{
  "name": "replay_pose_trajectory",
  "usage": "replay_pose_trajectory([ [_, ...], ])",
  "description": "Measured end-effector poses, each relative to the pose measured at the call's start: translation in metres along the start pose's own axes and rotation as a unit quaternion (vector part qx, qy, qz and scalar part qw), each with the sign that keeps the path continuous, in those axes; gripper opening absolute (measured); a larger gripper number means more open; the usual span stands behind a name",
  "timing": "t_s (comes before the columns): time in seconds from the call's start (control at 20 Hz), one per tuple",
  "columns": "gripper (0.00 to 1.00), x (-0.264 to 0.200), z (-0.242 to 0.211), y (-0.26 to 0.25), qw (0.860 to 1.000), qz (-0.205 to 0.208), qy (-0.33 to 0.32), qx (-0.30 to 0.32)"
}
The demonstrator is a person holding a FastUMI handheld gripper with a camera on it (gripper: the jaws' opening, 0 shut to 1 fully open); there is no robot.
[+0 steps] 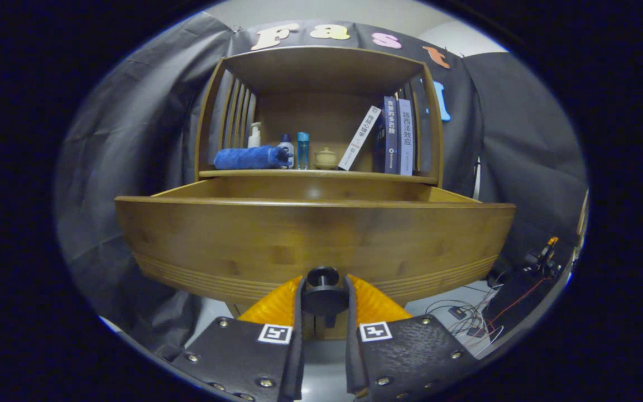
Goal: Pull open the drawer, take out the items inside it, and place them on the countertop above the cabinet.
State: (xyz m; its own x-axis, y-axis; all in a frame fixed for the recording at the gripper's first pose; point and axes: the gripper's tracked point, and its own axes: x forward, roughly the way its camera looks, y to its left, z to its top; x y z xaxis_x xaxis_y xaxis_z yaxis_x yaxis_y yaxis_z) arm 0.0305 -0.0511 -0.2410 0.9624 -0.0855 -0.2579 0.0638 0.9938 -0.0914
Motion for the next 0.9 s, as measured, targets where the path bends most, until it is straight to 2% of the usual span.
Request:
replay_pose_trajectory([
  [0.05,0.3,0.0,0.0,0.0,1.0,0.005,0.0,-0.007],
  [0.15,0.4,-0.002,0.006,0.0,1.0,0.019,0.0,-0.017],
  [0.25,0.6,-0.013,0.024,0.002,0.999,0.031,-0.014,-0.012],
  [0.45,1.0,-0.022,0.064,-0.005,0.999,0.021,-0.032,0.003],
  [0.7,1.0,-0.023,0.104,0.001,0.999,0.016,-0.033,-0.028],
  [0.9,0.98,-0.01,0.131,0.0,0.999,0.004,-0.025,-0.02],
])
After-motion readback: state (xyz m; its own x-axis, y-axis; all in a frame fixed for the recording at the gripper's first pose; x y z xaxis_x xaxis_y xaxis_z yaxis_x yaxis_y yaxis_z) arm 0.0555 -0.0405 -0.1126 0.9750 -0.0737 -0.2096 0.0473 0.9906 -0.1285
